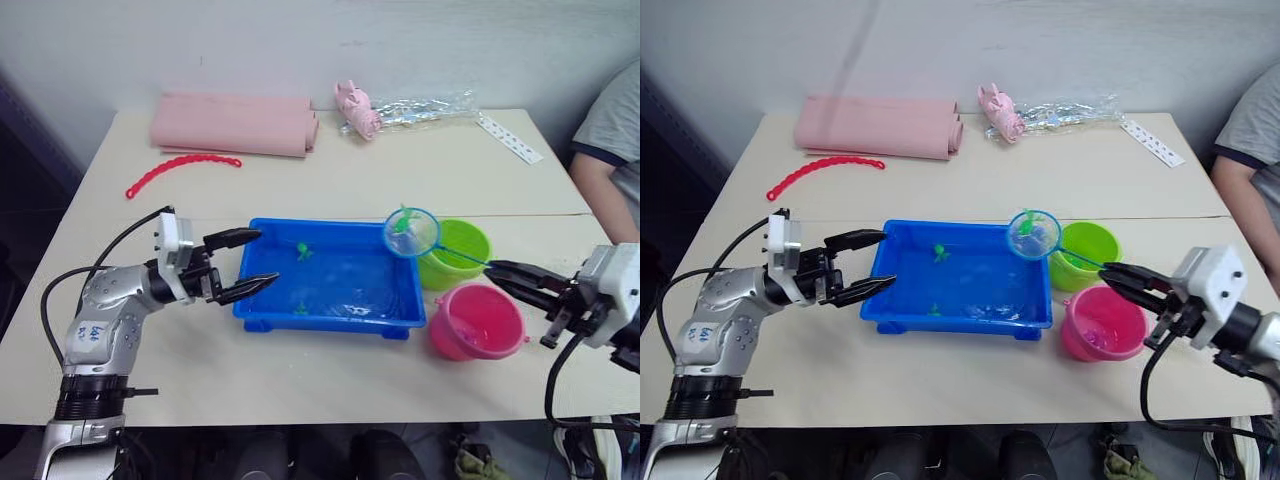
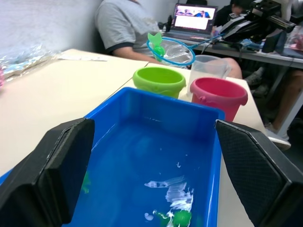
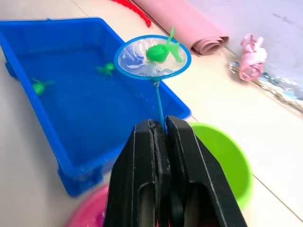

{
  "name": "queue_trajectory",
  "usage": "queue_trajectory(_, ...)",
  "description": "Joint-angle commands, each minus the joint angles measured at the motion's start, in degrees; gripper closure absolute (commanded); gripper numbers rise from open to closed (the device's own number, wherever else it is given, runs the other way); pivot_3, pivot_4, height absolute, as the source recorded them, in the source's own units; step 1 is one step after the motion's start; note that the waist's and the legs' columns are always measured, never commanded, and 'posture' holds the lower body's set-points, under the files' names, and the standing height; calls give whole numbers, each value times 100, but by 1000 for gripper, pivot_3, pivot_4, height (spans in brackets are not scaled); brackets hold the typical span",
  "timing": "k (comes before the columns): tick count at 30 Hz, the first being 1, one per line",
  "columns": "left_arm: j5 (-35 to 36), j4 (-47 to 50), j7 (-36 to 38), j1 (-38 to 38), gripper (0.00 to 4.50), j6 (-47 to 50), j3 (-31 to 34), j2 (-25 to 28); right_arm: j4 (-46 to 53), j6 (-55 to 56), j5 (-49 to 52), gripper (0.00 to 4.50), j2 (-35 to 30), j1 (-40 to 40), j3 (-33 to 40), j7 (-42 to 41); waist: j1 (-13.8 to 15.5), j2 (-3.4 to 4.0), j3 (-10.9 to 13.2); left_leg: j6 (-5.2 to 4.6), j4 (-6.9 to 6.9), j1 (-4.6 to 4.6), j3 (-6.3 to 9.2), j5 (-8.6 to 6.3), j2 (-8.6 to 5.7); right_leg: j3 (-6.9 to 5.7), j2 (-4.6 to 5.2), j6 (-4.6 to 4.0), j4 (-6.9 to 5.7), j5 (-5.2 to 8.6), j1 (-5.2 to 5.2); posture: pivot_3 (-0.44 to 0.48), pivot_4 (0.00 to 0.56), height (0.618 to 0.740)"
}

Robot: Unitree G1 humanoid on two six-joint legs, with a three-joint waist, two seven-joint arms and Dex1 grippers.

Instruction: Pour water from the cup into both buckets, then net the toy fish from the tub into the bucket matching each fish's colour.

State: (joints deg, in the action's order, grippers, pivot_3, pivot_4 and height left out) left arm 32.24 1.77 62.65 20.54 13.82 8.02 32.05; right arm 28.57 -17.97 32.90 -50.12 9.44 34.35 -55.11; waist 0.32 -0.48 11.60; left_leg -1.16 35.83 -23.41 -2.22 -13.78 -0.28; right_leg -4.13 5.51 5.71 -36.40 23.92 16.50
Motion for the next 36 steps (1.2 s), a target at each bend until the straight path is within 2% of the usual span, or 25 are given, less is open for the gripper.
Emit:
queue_trajectory(1,81,207,-104,175,62,72,-144,-169,-186,61,-136,4500,-259,114,636,-160,0,-1,0,0,0,0,1,0,1,-1,-2,0,0,0,0,0,150,740)
queue_trajectory(6,59,239,-333,407,62,217,-349,-462,-954,666,-944,4500,-505,152,822,-131,18,-2,1,-2,3,0,-2,1,0,-1,-2,0,0,0,-1,0,150,740)
queue_trajectory(16,-39,63,-317,573,62,97,-506,-640,-2072,3018,-3183,4500,-599,66,121,825,6,-1,1,0,5,1,-4,3,1,-1,-5,1,-2,0,-1,0,150,740)
queue_trajectory(21,-90,-70,-265,644,62,-1,-507,-661,-2317,3885,-3815,4500,-653,-9,32,1322,33,-1,1,0,7,0,-4,3,0,0,-5,1,-1,0,-1,0,150,740)
queue_trajectory(32,-91,-180,-217,589,62,-153,-478,-685,-2016,4481,-4259,4500,-555,169,19,1717,48,-1,1,1,7,0,-4,4,1,0,-5,1,-1,0,-1,0,150,740)
queue_trajectory(35,-30,-172,-109,482,62,-232,-360,-607,-1673,3978,-3640,4500,-482,171,106,1517,44,-1,1,1,7,0,-4,4,1,1,-5,1,-1,0,-1,0,150,740)
queue_trajectory(36,6,-181,-35,418,62,-264,-284,-546,-1382,3328,-2921,4500,-421,196,70,1297,42,-1,1,1,7,0,-4,4,1,1,-6,1,-2,0,-1,0,150,740)
